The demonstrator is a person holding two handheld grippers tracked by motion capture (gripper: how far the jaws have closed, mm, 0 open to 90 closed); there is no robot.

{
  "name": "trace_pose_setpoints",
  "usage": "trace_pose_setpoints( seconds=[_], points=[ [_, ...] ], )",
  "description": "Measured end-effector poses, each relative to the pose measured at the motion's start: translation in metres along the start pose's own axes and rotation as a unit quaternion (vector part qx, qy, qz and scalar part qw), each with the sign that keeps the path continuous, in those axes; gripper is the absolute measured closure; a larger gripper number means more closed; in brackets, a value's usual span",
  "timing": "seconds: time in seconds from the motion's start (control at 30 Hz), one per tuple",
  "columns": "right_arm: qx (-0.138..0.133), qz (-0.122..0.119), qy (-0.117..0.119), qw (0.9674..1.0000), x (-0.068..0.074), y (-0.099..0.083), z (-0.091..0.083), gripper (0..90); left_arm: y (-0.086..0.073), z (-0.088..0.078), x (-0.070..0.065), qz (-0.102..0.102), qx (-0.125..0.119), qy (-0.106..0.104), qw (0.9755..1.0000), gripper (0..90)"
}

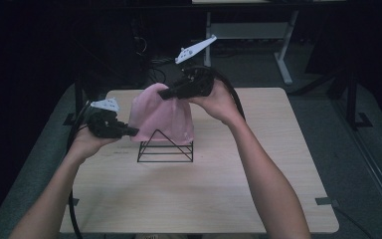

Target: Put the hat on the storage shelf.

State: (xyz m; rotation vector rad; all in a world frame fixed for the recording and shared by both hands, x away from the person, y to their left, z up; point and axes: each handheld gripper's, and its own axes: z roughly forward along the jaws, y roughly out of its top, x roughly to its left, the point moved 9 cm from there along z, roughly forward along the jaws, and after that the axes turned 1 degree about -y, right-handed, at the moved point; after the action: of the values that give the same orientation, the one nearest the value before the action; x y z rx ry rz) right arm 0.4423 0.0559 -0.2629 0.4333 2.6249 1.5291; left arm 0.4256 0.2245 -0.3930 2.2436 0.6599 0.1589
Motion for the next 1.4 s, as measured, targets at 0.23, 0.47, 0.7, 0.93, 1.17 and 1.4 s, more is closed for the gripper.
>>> trace_pose_setpoints(
  seconds=[0.23, 0.47, 0.7, 0.93, 1.17, 1.4],
  points=[
    [0.006, 0.004, 0.004, 1.0, 0.0, -0.008, 0.008, 74.7, -0.009, 0.006, 0.0, -0.01, 0.006, -0.004, 0.9999, 80.6],
    [0.002, 0.012, 0.008, 0.9999, 0.0, -0.015, 0.013, 74.6, -0.018, 0.012, 0.001, -0.018, 0.011, -0.009, 0.9997, 80.6],
    [-0.001, 0.019, 0.012, 0.9997, 0.001, -0.021, 0.021, 74.5, -0.024, 0.017, 0.0, -0.013, 0.031, -0.004, 0.9994, 80.5],
    [0.001, 0.019, 0.016, 0.9997, 0.004, -0.029, 0.023, 74.1, -0.03, 0.022, 0.0, -0.015, 0.034, -0.007, 0.9993, 80.6],
    [0.005, 0.027, 0.021, 0.9994, 0.004, -0.039, 0.028, 73.9, -0.038, 0.029, 0.0, -0.015, 0.047, -0.008, 0.9987, 80.5],
    [0.006, 0.032, 0.029, 0.9991, 0.006, -0.045, 0.032, 73.6, -0.042, 0.035, -0.001, -0.008, 0.064, -0.004, 0.9979, 80.6]
  ],
)
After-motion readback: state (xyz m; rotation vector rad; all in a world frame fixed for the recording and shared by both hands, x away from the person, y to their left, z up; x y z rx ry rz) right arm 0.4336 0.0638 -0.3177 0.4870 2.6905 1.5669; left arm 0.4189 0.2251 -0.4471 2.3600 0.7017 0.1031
